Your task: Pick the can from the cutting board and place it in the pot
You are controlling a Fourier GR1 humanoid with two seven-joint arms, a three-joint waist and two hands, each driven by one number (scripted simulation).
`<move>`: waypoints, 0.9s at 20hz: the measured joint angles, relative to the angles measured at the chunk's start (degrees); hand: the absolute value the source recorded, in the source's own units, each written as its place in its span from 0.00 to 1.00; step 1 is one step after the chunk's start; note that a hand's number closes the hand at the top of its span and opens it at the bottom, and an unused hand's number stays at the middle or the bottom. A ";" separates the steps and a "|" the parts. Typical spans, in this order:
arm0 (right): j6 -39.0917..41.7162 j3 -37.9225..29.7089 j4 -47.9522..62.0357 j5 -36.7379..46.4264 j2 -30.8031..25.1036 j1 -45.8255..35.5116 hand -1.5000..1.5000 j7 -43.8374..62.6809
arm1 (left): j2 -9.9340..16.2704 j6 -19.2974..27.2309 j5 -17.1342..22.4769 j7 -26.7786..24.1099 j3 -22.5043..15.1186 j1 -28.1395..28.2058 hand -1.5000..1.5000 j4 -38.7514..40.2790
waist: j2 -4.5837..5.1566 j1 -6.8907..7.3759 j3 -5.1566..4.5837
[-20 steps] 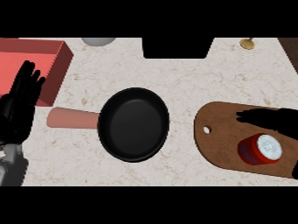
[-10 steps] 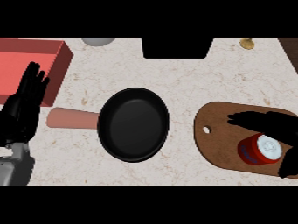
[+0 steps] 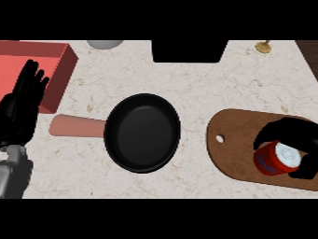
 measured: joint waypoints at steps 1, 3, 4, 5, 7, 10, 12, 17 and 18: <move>-0.95 0.40 0.95 0.75 0.59 -0.44 1.00 -0.75 | -0.04 -0.14 0.05 0.24 0.07 0.40 0.50 -0.70 | -0.02 0.07 0.00; -2.04 0.80 1.14 1.96 1.41 -0.33 1.00 -1.51 | -0.14 -0.06 -0.11 1.41 0.12 0.65 0.50 -1.96 | -0.08 0.05 -0.05; -2.75 0.67 1.40 2.26 1.32 -0.02 1.00 -2.49 | -0.57 0.07 -0.53 1.19 -0.18 0.98 0.50 -2.23 | -0.11 0.06 -0.05; -3.20 0.82 1.71 2.95 1.77 -0.16 1.00 -2.73 | -0.82 0.10 -0.65 1.24 -0.16 0.73 0.50 -1.93 | -0.18 0.03 -0.15; -3.86 0.95 2.38 3.88 2.39 -0.44 1.00 -3.50 | -1.32 -0.15 -0.89 0.51 -0.24 1.90 0.50 -2.43 | -0.29 0.05 -0.31; -3.70 0.35 1.58 4.17 2.09 -0.23 1.00 -4.34 | -1.05 -0.93 -1.00 -0.29 0.68 1.91 0.50 -1.62 | -0.15 -0.04 -0.08; -3.61 0.64 0.45 4.94 4.19 0.07 1.00 -1.82 | -1.13 -0.74 -1.28 0.69 0.58 2.02 0.50 -2.37 | -0.42 -0.23 -0.43; -1.83 2.83 -3.84 5.63 18.17 0.94 1.00 14.61 | -1.05 -0.91 -1.39 0.78 0.46 2.31 0.50 -2.29 | -1.11 -0.29 -0.79; -2.17 3.16 -4.11 5.83 20.76 1.09 1.00 17.35 | -1.01 -0.91 -1.42 0.83 0.46 2.24 0.50 -2.30 | -1.19 -0.26 -0.72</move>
